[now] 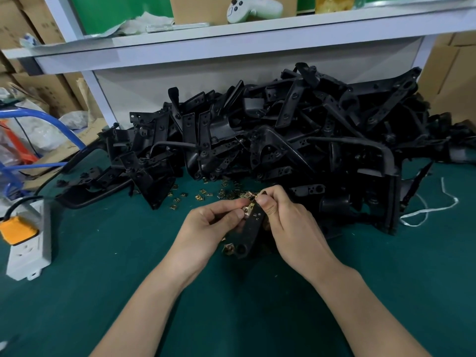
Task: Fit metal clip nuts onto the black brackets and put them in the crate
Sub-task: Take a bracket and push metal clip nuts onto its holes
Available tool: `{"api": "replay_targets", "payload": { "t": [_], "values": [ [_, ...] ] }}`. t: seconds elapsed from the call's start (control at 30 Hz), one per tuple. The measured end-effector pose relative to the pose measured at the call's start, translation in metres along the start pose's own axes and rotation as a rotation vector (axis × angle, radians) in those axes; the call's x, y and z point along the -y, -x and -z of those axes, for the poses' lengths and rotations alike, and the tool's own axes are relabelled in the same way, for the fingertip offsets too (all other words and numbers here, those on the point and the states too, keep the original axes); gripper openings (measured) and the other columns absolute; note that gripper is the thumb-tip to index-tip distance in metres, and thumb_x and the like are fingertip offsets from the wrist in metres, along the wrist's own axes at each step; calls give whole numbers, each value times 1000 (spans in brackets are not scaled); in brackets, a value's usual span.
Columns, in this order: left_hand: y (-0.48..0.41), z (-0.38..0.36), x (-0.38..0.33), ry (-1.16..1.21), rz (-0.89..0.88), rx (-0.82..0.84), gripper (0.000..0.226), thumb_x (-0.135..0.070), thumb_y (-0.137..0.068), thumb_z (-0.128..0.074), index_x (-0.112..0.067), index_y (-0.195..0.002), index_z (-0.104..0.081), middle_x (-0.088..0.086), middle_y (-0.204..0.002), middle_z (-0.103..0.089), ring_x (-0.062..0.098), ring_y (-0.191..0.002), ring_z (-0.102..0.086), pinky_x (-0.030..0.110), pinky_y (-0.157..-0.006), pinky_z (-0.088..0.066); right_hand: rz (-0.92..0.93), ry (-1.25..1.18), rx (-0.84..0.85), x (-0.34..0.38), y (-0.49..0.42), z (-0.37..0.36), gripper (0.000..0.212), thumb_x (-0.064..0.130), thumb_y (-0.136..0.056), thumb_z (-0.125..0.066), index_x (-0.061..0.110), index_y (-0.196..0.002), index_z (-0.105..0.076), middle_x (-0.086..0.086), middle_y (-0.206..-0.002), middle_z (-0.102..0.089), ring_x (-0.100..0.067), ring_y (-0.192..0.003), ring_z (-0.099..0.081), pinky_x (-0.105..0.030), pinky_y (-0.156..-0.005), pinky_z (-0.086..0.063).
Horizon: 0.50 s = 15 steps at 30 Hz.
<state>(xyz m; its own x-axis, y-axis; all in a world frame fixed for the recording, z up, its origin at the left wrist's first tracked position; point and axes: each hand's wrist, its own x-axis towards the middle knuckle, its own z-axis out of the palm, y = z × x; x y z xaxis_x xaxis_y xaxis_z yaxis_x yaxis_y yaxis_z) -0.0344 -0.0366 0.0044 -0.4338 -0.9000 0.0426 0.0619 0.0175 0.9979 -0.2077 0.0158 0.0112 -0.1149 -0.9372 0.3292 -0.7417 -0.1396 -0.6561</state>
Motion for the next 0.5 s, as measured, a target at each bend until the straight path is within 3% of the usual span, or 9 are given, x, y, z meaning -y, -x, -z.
{"api": "replay_targets", "payload": {
  "t": [0.17,0.33,0.4,0.5],
  "values": [
    [0,-3,-3,181,55,32,27,-19,-85,-68,-16,-110,-78,14,-103,-77,19,-92,-72,24,-83,-57,1,-46,14,1,0,2,47,65,-96,-16,33,-109,-48,-3,-67,-63,-13,-61,-60,-25,-55,-46],
    [0,-5,-4,287,78,45,26,-15,-84,-66,-15,-106,-80,9,-98,-76,15,-87,-71,24,-82,-58,3,-63,15,2,0,2,48,66,-95,-17,32,-111,-47,-2,-69,-66,-13,-62,-63,-30,-59,-50],
    [0,-6,-5,301,79,47,27,-15,-84,-66,-15,-107,-80,11,-99,-77,16,-89,-72,24,-83,-59,-2,-82,33,2,0,3,49,66,-95,-17,32,-112,-47,-1,-75,-70,-14,-71,-68,-38,-67,-54],
    [0,-7,-5,313,75,57,27,-14,-86,-64,-14,-107,-79,13,-105,-77,18,-94,-74,23,-79,-59,-7,-103,32,3,1,3,50,67,-94,-16,32,-112,-48,-1,-72,-68,-16,-71,-68,-41,-68,-54]
  ]
}}
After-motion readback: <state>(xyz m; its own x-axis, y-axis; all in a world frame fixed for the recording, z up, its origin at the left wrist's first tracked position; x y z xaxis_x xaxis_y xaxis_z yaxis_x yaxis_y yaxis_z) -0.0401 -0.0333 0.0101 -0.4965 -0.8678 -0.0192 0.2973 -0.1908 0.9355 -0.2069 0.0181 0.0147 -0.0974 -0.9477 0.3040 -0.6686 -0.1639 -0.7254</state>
